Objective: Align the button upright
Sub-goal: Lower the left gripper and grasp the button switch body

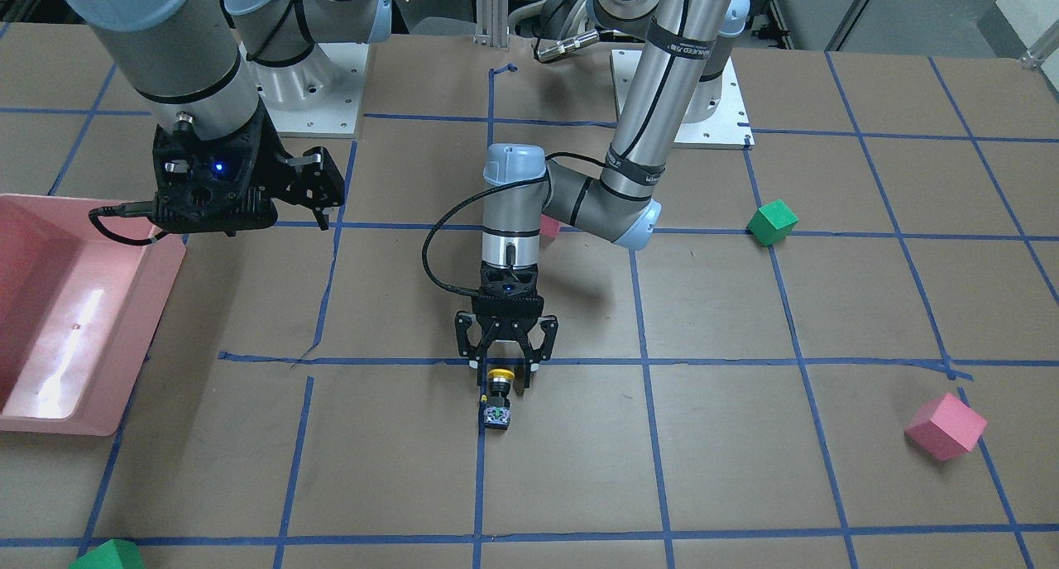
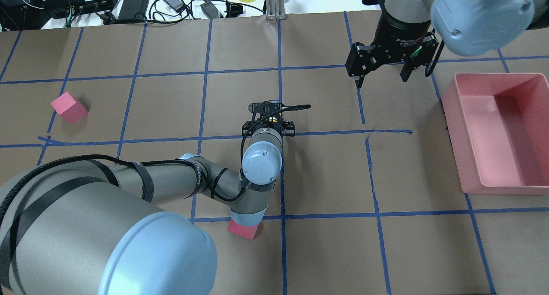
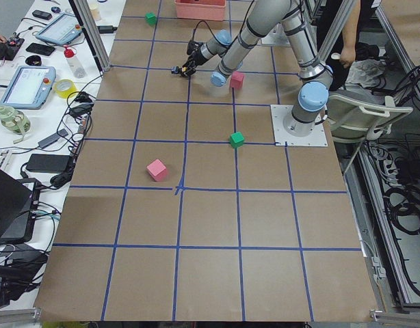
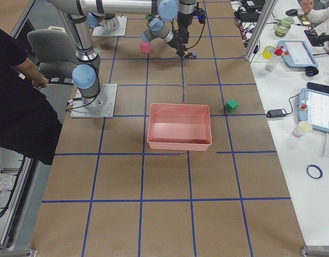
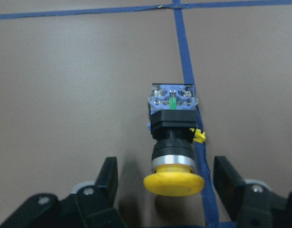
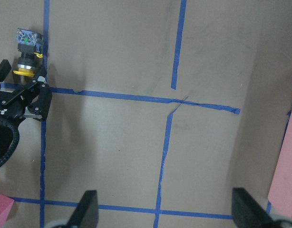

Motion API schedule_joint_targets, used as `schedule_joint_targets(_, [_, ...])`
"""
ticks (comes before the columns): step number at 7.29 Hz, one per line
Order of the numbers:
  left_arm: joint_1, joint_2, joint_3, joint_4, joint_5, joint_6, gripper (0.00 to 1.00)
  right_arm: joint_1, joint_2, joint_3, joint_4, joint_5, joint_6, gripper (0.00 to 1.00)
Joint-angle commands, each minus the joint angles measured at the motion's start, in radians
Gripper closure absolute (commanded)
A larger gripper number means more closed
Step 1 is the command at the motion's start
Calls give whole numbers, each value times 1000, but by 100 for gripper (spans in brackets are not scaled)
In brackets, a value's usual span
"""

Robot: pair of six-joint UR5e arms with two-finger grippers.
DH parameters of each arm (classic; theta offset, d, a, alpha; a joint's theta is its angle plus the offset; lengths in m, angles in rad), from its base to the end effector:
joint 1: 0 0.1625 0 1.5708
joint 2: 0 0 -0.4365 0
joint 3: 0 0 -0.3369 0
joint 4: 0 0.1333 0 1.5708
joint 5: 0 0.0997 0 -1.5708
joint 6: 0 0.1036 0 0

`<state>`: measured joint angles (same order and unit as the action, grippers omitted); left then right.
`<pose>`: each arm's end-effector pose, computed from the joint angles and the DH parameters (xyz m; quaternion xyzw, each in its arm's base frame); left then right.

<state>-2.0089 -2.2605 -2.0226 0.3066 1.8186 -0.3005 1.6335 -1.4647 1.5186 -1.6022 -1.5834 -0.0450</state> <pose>-0.3350 -0.4607 0.1854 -0.0193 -0.9268 0.3745 0.0213 0.1618 -0.4708 0.4726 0.0539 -0.9985 -0.0112 0.0064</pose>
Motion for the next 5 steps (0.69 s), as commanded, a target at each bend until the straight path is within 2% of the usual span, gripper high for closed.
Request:
schedule_joint_targets(1, [15, 10, 5, -7, -36, -2, 69, 0, -5, -1, -8, -3, 1, 0])
schedule_joint_targets(2, [28, 36, 10, -58, -28, 4, 96, 0, -6, -1, -8, -3, 2, 0])
schedule_joint_targets(4, [54, 141, 50, -322, -39, 6, 100, 0, -6, -1, -10, -3, 2, 0])
schedule_joint_targets(5, [58, 206, 153, -563, -44, -78, 100, 0, -6, -1, -12, -3, 4, 0])
